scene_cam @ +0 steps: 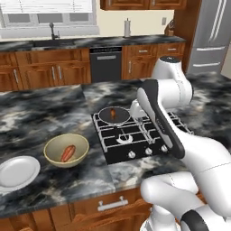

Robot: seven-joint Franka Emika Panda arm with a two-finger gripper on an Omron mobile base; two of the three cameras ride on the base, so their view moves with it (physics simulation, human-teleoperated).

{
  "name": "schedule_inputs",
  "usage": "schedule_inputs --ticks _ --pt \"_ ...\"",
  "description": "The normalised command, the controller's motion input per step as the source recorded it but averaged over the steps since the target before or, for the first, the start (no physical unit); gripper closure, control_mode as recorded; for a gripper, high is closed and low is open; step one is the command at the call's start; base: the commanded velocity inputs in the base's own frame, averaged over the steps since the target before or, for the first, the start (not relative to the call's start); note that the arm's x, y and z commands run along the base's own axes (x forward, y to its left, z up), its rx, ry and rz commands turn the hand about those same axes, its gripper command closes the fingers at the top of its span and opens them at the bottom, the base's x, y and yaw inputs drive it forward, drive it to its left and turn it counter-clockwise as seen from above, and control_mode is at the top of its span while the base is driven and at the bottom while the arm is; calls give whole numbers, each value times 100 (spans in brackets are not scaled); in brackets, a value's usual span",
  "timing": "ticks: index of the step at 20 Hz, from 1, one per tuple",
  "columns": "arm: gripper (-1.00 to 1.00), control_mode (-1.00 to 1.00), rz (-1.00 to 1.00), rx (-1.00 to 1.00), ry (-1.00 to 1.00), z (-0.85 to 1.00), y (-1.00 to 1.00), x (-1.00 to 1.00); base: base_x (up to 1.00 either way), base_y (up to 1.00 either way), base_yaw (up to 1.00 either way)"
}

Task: Place the chicken drumstick on the plate and place the sweet potato on the same plate.

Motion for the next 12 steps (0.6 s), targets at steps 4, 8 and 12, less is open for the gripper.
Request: schedule_inputs --ticks 4,8,12 --pt "-100 100 0 0 0 0 0 0 94 36 -6" --pt "-100 100 0 0 0 0 0 0 100 -40 14" --pt "-100 100 0 0 0 0 0 0 100 9 0"
